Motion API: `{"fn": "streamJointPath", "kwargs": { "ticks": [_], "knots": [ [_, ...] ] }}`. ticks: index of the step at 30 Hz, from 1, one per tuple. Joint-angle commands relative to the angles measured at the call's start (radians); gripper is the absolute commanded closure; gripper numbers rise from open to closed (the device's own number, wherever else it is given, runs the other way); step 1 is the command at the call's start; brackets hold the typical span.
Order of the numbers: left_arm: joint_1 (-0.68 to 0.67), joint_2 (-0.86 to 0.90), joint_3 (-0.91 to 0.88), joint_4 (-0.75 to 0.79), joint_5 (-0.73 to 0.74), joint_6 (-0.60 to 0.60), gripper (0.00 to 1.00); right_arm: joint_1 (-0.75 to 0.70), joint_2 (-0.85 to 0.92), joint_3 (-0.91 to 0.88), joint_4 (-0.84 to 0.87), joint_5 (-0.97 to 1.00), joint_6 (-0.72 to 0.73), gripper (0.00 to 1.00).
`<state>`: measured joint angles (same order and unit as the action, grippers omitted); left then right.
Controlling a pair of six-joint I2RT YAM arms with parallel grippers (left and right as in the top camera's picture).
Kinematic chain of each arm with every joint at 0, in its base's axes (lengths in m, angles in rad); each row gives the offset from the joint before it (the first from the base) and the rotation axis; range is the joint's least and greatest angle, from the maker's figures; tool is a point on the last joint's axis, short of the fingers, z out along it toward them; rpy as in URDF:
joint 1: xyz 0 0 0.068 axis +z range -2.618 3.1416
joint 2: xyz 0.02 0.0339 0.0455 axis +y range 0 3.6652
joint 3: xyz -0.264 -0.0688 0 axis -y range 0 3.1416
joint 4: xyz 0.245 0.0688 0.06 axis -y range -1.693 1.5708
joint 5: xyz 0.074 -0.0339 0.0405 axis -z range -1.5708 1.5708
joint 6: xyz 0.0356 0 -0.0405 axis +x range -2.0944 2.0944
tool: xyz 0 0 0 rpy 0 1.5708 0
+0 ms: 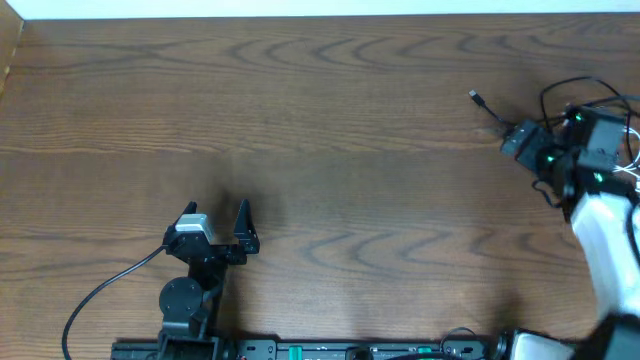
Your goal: Untangle cables
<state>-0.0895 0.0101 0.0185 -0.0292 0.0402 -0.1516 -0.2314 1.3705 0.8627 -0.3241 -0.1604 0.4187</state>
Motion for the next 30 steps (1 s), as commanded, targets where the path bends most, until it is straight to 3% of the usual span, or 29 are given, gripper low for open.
{"fn": "streamJointPath", "kwargs": {
  "ticks": [1, 11, 23, 30],
  "knots": [
    [0.004, -0.004, -0.014, -0.043, -0.034, 0.020, 0.02, 0.005, -0.160, -0.106, -0.008, -0.003, 0.014, 0.01],
    [0.004, -0.004, -0.014, -0.044, -0.034, 0.020, 0.02, 0.005, -0.597, -0.339, -0.022, -0.003, 0.014, 0.01],
    [0.004, -0.004, -0.014, -0.044, -0.034, 0.020, 0.02, 0.005, -0.632, -0.348, -0.204, -0.004, 0.014, 0.01],
    [0.004, -0.004, -0.014, -0.043, -0.034, 0.020, 0.02, 0.003, -0.687, -0.474, -0.205, -0.003, 0.014, 0.01]
  ]
}}
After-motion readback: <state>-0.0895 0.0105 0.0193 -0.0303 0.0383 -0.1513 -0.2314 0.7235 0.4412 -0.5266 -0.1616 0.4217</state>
